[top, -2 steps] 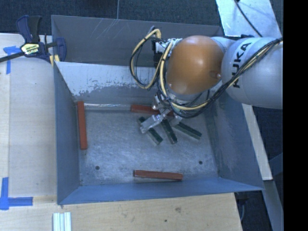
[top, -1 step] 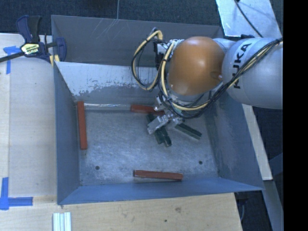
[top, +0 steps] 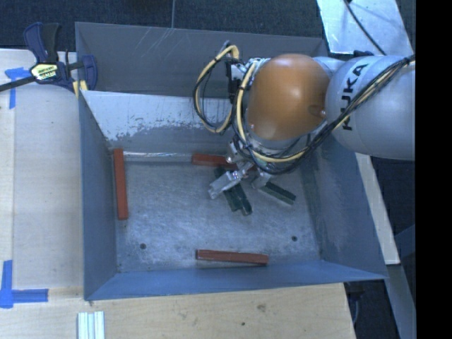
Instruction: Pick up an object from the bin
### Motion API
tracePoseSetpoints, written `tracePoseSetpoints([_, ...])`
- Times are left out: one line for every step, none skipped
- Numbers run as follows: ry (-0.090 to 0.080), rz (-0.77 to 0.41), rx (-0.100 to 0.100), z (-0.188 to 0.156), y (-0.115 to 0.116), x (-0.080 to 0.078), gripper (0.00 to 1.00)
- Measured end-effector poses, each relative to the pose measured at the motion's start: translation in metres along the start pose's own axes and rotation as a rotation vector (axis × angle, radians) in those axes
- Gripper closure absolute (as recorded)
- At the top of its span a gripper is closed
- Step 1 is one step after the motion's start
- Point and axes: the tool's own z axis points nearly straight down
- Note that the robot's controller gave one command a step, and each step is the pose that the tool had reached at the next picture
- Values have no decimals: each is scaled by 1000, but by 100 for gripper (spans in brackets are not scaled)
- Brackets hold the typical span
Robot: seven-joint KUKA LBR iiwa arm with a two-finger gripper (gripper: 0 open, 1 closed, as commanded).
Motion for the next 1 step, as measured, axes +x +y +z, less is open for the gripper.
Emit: tracePoseSetpoints([0,0,-2,-1,0,0,100])
